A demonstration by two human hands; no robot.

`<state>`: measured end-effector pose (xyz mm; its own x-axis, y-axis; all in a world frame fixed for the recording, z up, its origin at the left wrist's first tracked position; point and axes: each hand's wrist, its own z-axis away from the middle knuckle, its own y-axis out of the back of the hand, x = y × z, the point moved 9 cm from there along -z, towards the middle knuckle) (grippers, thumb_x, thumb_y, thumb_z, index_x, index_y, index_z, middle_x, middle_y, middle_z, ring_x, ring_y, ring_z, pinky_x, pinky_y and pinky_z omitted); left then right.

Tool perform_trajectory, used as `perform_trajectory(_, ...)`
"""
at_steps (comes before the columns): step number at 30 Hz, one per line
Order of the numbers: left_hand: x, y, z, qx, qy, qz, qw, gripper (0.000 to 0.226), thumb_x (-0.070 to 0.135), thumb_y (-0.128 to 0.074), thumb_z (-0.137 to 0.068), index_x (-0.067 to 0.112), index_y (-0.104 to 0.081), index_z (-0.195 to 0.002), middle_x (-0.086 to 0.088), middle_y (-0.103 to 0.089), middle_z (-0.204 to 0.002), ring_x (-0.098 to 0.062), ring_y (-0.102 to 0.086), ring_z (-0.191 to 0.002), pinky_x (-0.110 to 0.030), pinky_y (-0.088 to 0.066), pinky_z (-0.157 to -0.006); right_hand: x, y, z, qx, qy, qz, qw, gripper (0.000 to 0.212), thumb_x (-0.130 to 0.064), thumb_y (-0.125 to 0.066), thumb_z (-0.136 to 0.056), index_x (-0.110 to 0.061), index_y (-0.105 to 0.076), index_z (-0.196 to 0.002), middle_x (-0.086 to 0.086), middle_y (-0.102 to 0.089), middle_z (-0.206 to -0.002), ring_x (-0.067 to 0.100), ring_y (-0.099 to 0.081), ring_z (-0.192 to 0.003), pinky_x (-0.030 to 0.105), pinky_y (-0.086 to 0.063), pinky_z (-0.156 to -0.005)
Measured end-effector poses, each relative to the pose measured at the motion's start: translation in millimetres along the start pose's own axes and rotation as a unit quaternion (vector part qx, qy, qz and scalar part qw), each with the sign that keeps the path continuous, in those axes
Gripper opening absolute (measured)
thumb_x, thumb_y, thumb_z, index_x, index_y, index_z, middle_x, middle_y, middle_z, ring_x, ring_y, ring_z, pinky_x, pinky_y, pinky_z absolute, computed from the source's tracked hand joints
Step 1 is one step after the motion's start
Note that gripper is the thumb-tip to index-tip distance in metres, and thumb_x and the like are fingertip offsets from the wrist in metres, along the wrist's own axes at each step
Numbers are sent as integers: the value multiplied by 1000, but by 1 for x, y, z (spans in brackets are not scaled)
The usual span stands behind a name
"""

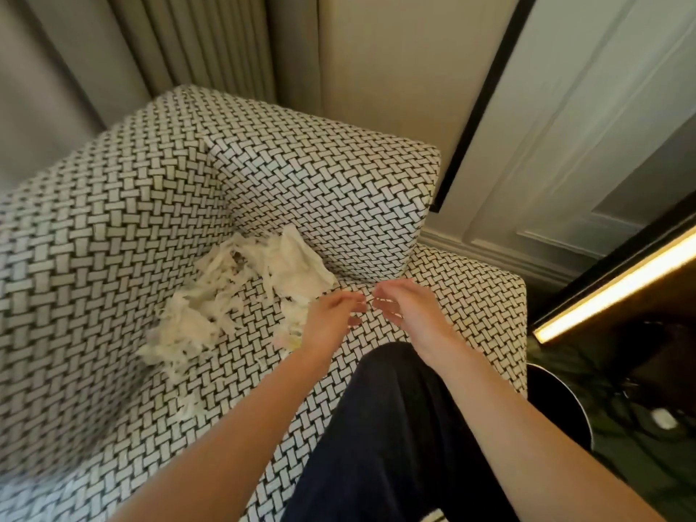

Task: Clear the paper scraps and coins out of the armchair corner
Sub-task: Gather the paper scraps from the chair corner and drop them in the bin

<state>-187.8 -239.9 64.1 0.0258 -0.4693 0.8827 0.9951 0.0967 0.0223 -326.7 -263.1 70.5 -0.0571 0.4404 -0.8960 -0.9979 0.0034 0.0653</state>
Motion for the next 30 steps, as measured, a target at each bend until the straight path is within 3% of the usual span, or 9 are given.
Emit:
perform_trajectory(3,-28,42,3,38,43,18,998,17,9,-50,-94,12,-67,-93,-7,-70,-96,-17,-62,-80,-26,-50,-71,1,-48,-6,-58,65,179,980,19,-22,-53,-94,-14,-64,-106,-5,-65,-103,9,-62,-93,17,-47,-78)
perform_trajectory(6,-50,83,7,82,68,30,994,17,4,-49,-93,7,-66,-94,-11,-68,-95,-17,-61,-74,-22,-50,-63,19,-98,-8,-148,110,368,912,25,-20,-53,-93,-16,-58,-117,-2,-59,-118,9,-57,-97,13,-41,-74)
perform_trajectory(9,-68,115,15,127,85,38,988,18,3,-48,-93,5,-65,-95,-10,-67,-93,-14,-59,-72,-18,-49,-59,49,-132,-9,-218,132,480,840,46,-20,-55,-91,-29,-45,-135,8,-29,-147,21,-53,-114,26,-46,-92)
perform_trajectory(13,-88,138,24,158,113,45,980,17,8,-49,-94,9,-66,-97,-7,-68,-94,-14,-59,-73,-24,-46,-68,94,-146,-9,-270,81,581,764,69,-12,-51,-92,-48,-21,-143,4,19,-156,37,-1,-144,48,-19,-116)
perform_trajectory(16,-97,144,24,165,124,43,978,15,9,-53,-92,12,-67,-92,-6,-70,-96,-15,-60,-75,-23,-45,-67,105,-146,-3,-294,82,653,693,72,-10,-49,-92,-45,-16,-146,4,10,-158,35,-8,-144,46,-26,-113)
perform_trajectory(21,-105,142,16,156,140,26,977,18,14,-52,-93,14,-68,-100,-3,-70,-98,-14,-61,-78,-23,-45,-67,105,-142,4,-330,80,677,653,61,-3,-48,-90,-19,-30,-146,5,-33,-148,26,-47,-123,37,-42,-102)
perform_trajectory(24,-105,134,7,143,142,14,979,19,16,-51,-94,14,-67,-103,-2,-70,-98,-14,-61,-79,-24,-45,-68,92,-140,12,-314,122,662,669,41,-5,-48,-90,-17,-56,-129,8,-56,-126,24,-56,-108,36,-46,-95)
perform_trajectory(27,-102,125,-2,135,136,-6,981,19,13,-54,-91,14,-68,-104,-1,-69,-99,-13,-61,-78,-22,-44,-65,68,-135,19,-273,154,598,738,25,-11,-55,-90,-11,-68,-111,6,-64,-110,20,-61,-97,31,-50,-88)
perform_trajectory(30,-98,114,-12,117,124,-22,985,21,14,-55,-92,14,-66,-109,-2,-64,-110,-14,-60,-83,-23,-45,-68,46,-122,19,-244,166,535,792,14,-16,-62,-88,-9,-73,-94,2,-68,-89,5,-62,-70,15,-46,-65)
